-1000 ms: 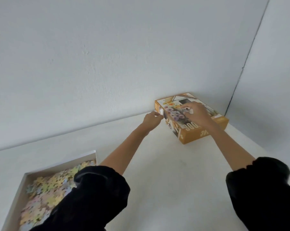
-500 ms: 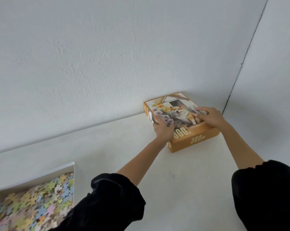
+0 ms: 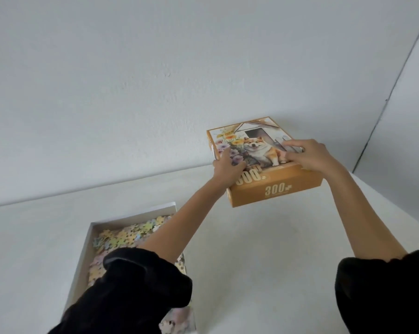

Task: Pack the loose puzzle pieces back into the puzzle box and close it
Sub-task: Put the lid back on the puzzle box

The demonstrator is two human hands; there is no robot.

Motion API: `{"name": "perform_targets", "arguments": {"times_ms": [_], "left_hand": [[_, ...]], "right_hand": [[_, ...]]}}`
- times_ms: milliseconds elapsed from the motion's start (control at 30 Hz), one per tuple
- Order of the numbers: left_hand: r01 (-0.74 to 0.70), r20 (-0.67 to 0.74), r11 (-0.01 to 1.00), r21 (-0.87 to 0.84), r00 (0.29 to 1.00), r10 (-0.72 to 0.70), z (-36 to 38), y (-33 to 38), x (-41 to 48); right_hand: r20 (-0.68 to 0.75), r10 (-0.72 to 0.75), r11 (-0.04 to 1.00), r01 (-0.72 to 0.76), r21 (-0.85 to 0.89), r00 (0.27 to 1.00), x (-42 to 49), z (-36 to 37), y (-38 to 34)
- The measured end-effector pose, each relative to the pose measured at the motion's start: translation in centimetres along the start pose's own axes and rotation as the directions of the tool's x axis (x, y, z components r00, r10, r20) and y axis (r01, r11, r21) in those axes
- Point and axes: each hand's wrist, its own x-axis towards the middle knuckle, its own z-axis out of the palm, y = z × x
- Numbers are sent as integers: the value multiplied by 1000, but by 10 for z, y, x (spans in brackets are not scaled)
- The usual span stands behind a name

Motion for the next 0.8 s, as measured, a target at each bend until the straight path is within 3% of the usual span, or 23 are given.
{"name": "perform_targets", "arguments": {"times_ms": [200,433,800], "left_hand": [[-25,-8,996,89,1000,26,-107,-21,-76],[-27,-42,997,77,999,30,-194,-57,-180],[36,-166,997,73,986,-23,-219,-136,-259]], "right_hand": [[95,-139,987,129,100,986,-71,32,-84],[189,-267,958,238,160,945,-156,87,-141],[290,-247,964,203,173,925,-242,161,-150]]}}
